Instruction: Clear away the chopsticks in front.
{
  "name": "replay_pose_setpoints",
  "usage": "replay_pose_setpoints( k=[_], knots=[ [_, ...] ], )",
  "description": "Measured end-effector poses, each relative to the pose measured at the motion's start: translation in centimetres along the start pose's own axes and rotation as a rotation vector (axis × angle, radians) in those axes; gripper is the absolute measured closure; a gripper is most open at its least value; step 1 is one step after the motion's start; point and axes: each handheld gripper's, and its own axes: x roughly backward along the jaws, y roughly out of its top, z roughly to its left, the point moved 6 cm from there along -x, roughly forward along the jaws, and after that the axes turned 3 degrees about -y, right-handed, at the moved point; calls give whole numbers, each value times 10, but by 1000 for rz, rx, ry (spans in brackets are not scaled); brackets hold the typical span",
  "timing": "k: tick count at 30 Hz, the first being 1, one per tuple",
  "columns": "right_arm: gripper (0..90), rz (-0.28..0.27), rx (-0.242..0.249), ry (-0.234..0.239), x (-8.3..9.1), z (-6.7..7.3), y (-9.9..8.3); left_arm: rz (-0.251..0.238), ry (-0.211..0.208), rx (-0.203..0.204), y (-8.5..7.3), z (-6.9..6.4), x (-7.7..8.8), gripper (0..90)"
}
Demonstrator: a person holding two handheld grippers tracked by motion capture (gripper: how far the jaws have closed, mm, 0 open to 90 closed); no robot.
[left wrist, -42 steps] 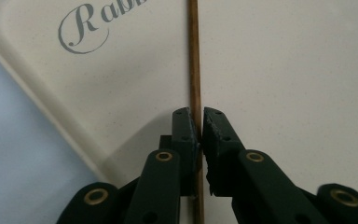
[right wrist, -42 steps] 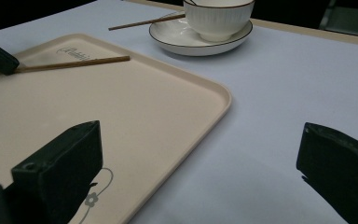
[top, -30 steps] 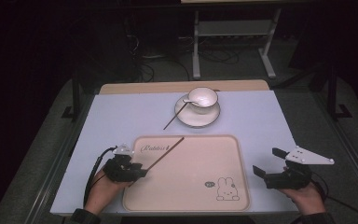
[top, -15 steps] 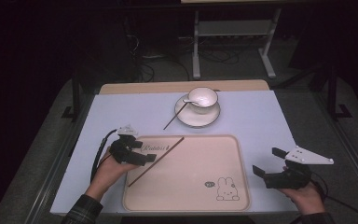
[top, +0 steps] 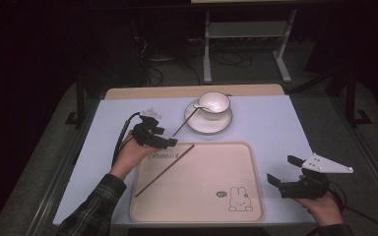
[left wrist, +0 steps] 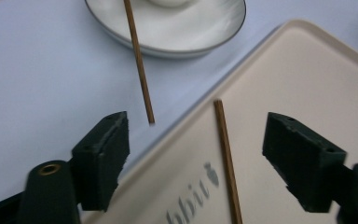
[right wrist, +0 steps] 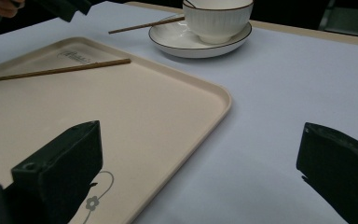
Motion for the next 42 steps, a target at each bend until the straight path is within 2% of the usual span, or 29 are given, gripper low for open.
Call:
replay_pose_setpoints(
  k=[5, 6, 10, 11, 12, 14, 15, 17, 19, 20, 23, 25, 27, 29, 33, 40, 42],
  knots=[
    [0, -7, 2, -3, 1, 0, 1, 0, 12, -12, 16, 4, -11, 414],
    [0, -7, 0, -1, 1, 0, 1, -4, 18, -11, 24, 8, -18, 439],
    [0, -3, -4, 1, 1, -1, 0, -14, 27, -4, 35, 14, -27, 552],
    [0, -8, -5, 3, 2, -1, 0, -26, 44, -4, 44, 19, -34, 578],
    [0, -8, -5, 3, 2, -1, 0, -26, 44, -4, 44, 19, -34, 590],
    [0, -11, -6, 3, 3, -1, 1, -19, 56, 4, 57, 26, -47, 603],
    [0, -11, -6, 3, 3, -1, 1, -19, 56, 4, 57, 26, -47, 609],
    [0, -13, -7, 6, 3, -1, 1, -10, 76, -5, 68, 31, -60, 622],
    [0, -15, -5, 8, 3, -1, 1, -7, 80, -4, 71, 33, -64, 631],
    [0, -15, -6, 10, 3, -1, 1, 5, 95, -11, 75, 36, -72, 638],
    [0, -15, -4, 14, 3, -1, 1, 9, 109, -17, 78, 40, -81, 659],
    [0, -13, -4, 18, 3, -1, 0, 6, 119, -10, 79, 44, -87, 702],
    [0, -16, -5, 18, 3, -2, 1, 17, 132, 1, 78, 49, -95, 703],
    [0, -17, -4, 19, 4, -2, 1, 16, 128, 13, 78, 51, -101, 704],
    [0, -16, -5, 21, 4, -2, 1, 31, 133, 3, 77, 51, -115, 720],
    [0, -16, -6, 24, 4, -3, 1, 46, 162, -9, 72, 53, -125, 781],
    [0, -17, -7, 27, 4, -2, 1, 41, 188, -11, 73, 54, -126, 810]
  ],
)
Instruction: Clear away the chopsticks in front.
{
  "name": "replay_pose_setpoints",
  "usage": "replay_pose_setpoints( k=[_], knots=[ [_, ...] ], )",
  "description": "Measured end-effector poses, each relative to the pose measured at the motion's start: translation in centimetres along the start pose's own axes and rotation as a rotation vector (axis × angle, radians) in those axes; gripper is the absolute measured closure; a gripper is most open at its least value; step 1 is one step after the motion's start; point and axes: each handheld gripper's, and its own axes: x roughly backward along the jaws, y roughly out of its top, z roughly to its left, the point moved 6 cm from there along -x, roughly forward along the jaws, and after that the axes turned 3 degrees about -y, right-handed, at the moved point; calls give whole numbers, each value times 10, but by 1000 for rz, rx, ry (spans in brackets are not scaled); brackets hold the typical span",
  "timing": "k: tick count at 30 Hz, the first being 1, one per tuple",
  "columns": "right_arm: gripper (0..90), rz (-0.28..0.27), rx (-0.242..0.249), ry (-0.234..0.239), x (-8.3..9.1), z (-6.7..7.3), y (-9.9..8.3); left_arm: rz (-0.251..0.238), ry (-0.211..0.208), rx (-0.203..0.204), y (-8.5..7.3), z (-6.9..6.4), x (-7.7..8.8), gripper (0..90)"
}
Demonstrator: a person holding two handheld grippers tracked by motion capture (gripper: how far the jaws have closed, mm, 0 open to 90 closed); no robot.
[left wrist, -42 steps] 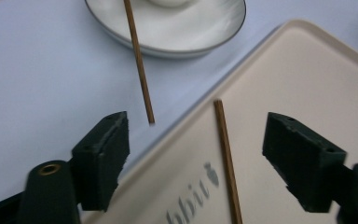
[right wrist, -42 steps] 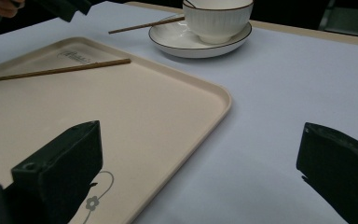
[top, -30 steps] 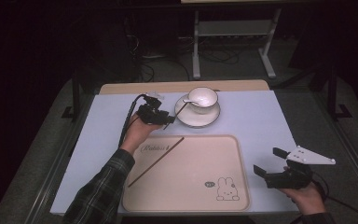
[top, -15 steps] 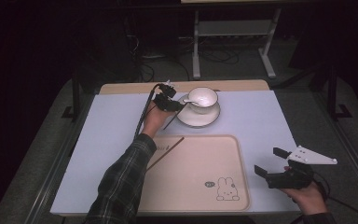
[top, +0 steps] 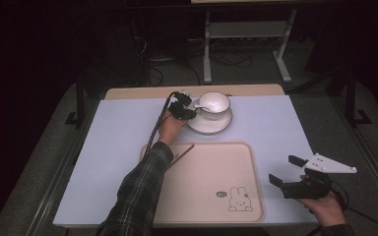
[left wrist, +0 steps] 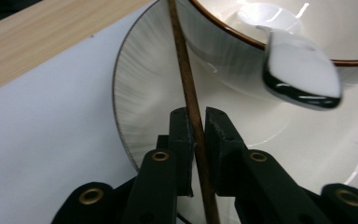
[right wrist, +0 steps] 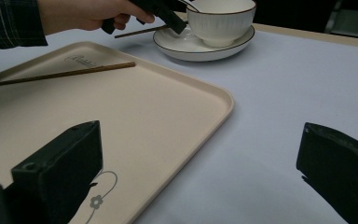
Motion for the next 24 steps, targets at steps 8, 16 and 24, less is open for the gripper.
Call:
replay_pose_setpoints(
  k=[8, 16, 24],
  knots=[
    [0, -3, 0, 0, 1, -1, 0, -31, 12, 28, 4, 8, 11, 840],
    [0, -1, 1, -1, 1, 0, 0, -35, 15, 43, 0, 17, 47, 841],
    [0, 4, 10, 1, -1, 1, 0, -33, 15, 82, -29, 23, 91, 842]
  ],
)
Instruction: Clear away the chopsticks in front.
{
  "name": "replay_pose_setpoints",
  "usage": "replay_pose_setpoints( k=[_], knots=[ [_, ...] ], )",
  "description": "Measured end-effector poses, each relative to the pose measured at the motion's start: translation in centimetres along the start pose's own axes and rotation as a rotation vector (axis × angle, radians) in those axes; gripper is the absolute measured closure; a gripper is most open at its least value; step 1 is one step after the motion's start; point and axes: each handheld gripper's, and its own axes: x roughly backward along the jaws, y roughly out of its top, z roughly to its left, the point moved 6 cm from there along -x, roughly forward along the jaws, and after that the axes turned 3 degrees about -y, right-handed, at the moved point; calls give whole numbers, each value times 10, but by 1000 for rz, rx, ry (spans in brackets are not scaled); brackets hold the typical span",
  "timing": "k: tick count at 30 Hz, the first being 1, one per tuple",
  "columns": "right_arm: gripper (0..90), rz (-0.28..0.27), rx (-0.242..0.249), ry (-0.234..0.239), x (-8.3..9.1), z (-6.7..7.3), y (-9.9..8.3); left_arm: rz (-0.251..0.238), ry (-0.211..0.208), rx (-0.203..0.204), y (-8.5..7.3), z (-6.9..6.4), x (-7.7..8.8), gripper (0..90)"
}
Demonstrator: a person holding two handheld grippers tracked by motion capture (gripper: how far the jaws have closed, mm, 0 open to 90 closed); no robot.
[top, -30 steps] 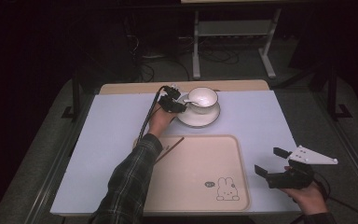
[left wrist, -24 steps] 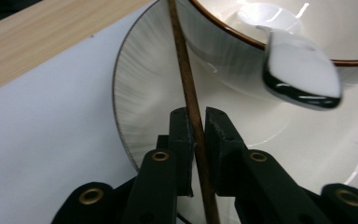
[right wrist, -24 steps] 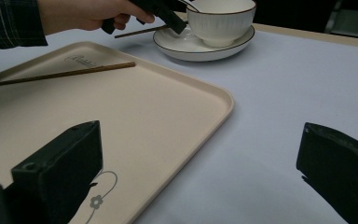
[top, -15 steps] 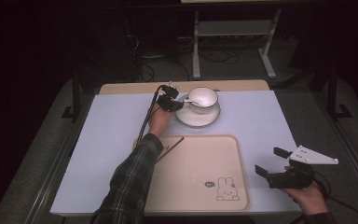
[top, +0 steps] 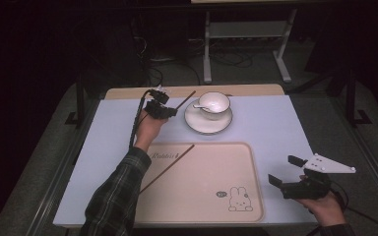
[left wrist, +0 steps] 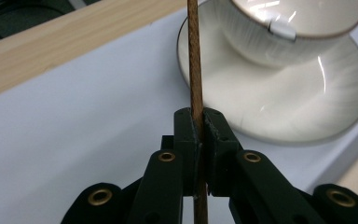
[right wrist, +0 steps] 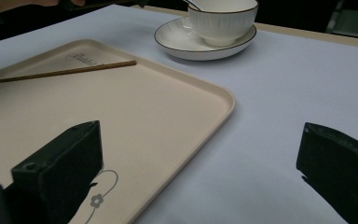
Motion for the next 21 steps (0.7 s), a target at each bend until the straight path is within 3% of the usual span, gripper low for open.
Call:
replay_pose_setpoints(
  k=[3, 5, 8, 9, 16, 21],
  knots=[
    [0, 0, 3, -1, 0, 1, 0, -1, 2, 21, -12, 2, 16, 842],
    [0, 6, 6, 4, -1, 1, -1, -7, -3, 24, -25, -2, 32, 842],
    [0, 7, 5, 2, -1, 0, -1, -14, -21, 31, -35, -6, 42, 842],
    [0, 7, 3, -1, -1, -1, -2, -15, -26, 31, -46, -10, 50, 842],
    [0, 6, 2, -4, 0, -1, -2, -5, -46, 66, -82, -24, 68, 841],
    [0, 10, 3, -4, -1, -1, -2, -10, -70, 59, -107, -41, 82, 841]
  ],
)
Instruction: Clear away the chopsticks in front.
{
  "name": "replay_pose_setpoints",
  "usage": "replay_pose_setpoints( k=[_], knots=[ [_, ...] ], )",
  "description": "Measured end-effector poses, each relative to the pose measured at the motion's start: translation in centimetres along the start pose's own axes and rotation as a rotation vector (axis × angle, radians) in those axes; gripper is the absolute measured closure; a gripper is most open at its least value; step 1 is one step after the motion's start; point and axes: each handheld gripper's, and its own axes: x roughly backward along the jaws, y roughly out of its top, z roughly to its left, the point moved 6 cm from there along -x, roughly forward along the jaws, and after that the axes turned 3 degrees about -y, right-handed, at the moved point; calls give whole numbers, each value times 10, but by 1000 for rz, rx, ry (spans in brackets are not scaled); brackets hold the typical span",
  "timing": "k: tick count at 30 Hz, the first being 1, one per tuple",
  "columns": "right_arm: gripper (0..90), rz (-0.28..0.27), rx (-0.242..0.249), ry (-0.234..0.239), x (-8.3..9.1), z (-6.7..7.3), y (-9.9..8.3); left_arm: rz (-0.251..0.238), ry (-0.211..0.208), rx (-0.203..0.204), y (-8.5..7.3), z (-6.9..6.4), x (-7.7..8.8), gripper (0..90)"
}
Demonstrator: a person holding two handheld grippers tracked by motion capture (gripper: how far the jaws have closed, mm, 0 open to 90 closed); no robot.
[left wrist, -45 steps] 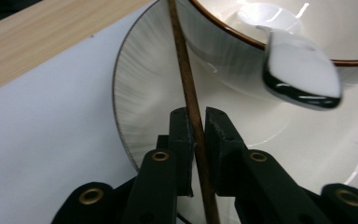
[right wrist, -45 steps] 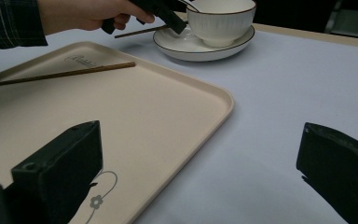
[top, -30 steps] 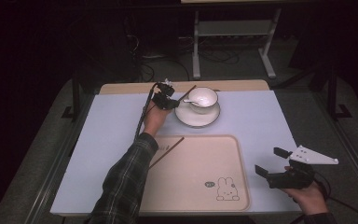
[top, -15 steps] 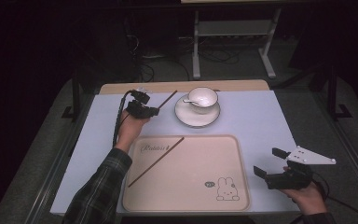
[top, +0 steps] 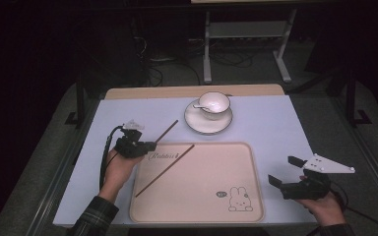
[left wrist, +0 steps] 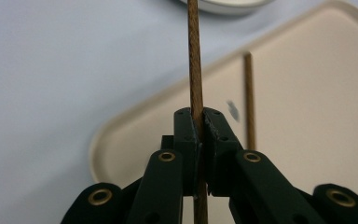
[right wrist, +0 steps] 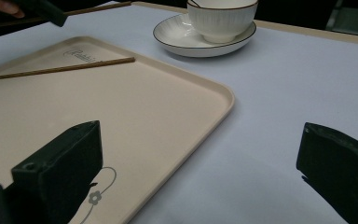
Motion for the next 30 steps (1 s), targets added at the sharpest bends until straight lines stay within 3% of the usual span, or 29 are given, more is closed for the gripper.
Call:
replay_pose_setpoints(
  k=[4, 9, 12, 14, 18, 22, 30],
  knots=[
    [0, 1, 2, -3, 0, 0, 0, -8, -22, -9, -24, -16, 9, 841],
    [0, 1, 6, -3, 0, 0, 0, 11, -48, -22, -36, -30, 6, 841],
    [0, 5, 9, -2, -1, 1, 0, 44, -69, -57, -40, -45, -8, 840],
    [0, 8, 7, -2, -1, 1, 0, 54, -89, -54, -40, -49, -16, 840],
    [0, 11, 8, -1, -2, 0, -1, 95, -87, -89, -43, -59, -28, 840],
    [0, 12, 8, -1, -2, 0, -1, 106, -59, -104, -43, -61, -32, 839],
    [0, 13, 9, 2, -2, 1, -1, 111, -52, -102, -46, -58, -36, 834]
  ],
)
